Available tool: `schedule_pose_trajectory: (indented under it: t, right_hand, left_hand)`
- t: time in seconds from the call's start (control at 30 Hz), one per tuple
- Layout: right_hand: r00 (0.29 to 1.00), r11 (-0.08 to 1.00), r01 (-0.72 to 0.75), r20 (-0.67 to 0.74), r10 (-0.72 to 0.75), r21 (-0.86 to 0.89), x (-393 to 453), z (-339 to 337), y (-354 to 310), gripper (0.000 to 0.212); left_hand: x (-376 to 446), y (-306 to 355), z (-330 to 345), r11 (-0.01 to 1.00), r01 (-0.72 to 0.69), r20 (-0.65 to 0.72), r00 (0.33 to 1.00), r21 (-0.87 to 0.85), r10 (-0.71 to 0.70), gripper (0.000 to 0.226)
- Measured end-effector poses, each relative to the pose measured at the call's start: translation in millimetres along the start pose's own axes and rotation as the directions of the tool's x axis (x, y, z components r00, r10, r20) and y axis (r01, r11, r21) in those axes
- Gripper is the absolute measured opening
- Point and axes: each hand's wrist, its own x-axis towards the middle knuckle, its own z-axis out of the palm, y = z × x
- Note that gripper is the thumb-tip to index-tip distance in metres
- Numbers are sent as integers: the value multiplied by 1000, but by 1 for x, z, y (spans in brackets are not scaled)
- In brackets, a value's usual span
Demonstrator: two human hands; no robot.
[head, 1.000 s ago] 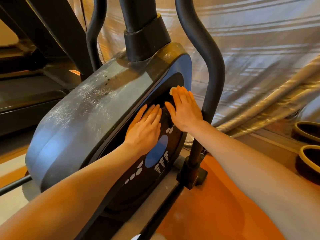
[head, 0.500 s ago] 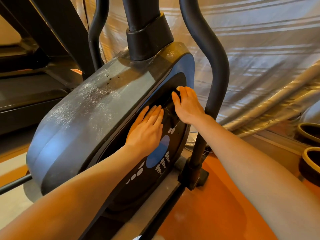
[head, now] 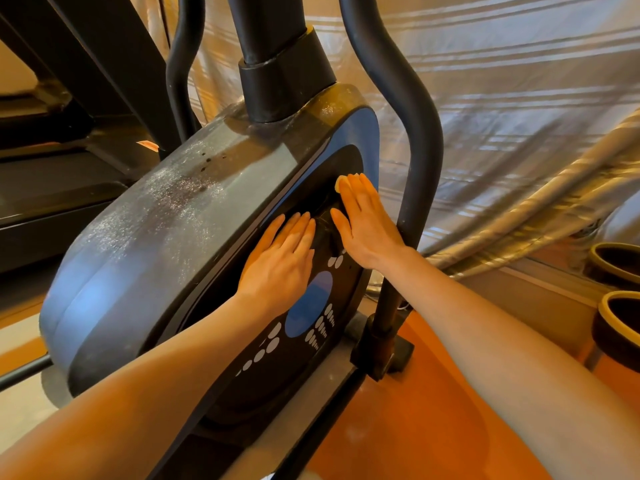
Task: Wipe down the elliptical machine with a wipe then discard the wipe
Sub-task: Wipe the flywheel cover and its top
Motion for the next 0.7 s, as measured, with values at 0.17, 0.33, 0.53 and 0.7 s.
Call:
schedule_pose_trajectory:
  t: [0.17,0.33,0.53,0.7]
  right_hand:
    - [1000,1000,-1,4,1,-16,10,-1,3,59]
    - [980,979,-198,-12,199,55,34,-3,-10,61]
    - [957,958,-281,88,276,53,46,-12,-6,65]
    - [999,993,-35,-5,36,112,18,-7,2,57]
  left_hand:
    - [-2,1,1,1000,11,0,1000,-3,-11,53]
    - [-3,1,1,1000,16,21,1000,-4,-16,53]
    - [-3,2,-1,1000,25,37,999,-5,-25,53]
    - [-3,1,-1,1000,27,42,999,-11,-26,54]
